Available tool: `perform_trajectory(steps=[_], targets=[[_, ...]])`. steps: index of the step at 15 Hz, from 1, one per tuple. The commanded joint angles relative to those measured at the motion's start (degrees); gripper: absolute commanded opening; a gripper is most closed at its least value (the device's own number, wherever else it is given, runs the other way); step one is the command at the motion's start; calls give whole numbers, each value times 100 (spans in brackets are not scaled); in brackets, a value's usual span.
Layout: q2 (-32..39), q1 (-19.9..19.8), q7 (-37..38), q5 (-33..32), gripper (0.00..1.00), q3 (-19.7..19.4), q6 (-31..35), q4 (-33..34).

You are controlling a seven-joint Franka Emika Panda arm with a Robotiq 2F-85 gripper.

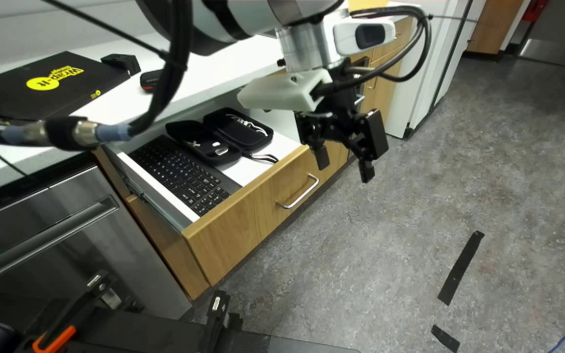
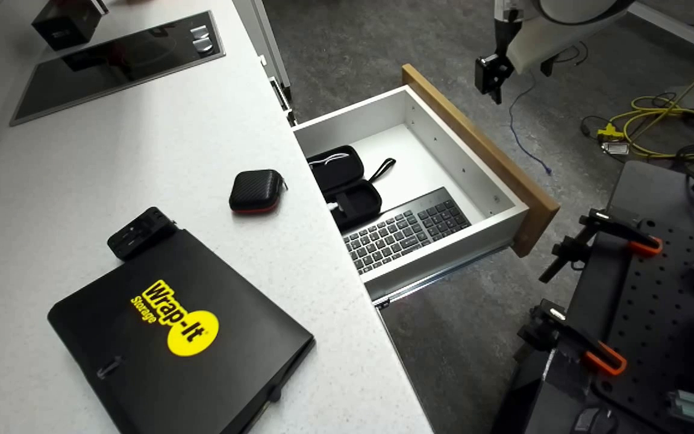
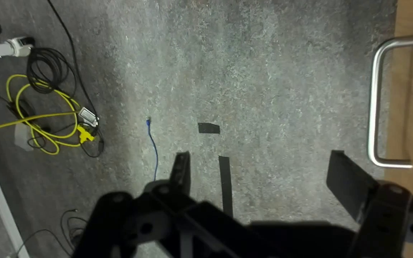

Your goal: Close the drawer

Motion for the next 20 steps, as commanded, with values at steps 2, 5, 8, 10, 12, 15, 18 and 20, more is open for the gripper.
perform_trajectory(steps=[2, 5, 8, 10, 12, 15, 18, 20], targets=[[1530, 414, 773, 226, 100, -457, 114, 1142], [2134, 498, 536, 1022, 100, -413, 7, 1617], [2422, 668, 292, 1659, 100, -223, -4, 1953], [2329, 727, -39, 2094, 100, 7, 103, 1948], [2267, 850, -390, 2430, 100, 220, 173, 1966], [2359, 980, -966, 3050, 100, 640, -56, 2286], [2489, 1110, -1410, 3538, 100, 840, -392, 2636], [2376, 1316, -1262, 3502, 100, 620, -172, 2396]])
